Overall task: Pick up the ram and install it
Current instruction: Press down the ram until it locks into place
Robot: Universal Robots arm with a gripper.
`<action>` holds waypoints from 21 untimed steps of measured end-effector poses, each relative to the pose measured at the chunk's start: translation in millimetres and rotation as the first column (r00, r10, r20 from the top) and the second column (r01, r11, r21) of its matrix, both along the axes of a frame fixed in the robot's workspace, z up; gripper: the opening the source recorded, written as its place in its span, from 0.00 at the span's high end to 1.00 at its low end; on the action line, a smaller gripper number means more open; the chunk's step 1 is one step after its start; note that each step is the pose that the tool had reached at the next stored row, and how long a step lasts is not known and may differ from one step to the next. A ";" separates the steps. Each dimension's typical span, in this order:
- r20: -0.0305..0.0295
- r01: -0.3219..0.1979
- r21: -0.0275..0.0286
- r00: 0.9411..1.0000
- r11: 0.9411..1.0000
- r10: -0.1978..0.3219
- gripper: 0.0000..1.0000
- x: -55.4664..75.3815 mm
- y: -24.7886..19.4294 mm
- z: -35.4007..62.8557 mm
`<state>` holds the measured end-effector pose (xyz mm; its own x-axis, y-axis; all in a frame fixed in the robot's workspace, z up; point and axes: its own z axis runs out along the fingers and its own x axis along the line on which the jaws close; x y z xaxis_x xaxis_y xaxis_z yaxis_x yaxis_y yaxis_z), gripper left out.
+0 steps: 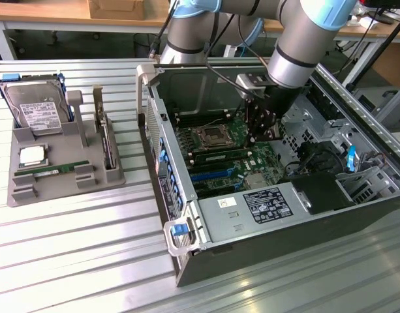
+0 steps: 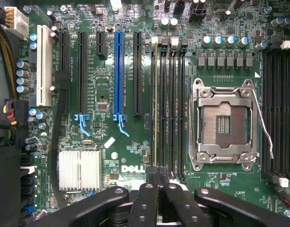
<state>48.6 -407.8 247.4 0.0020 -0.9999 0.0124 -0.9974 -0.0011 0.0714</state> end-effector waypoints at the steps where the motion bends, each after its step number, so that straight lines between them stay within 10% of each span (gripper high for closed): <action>1: 0.000 0.000 0.000 1.000 1.000 0.000 0.89 0.2 0.0 -0.5; 21: 0.000 -0.002 0.000 1.000 1.000 0.002 0.89 7.7 0.0 -7.0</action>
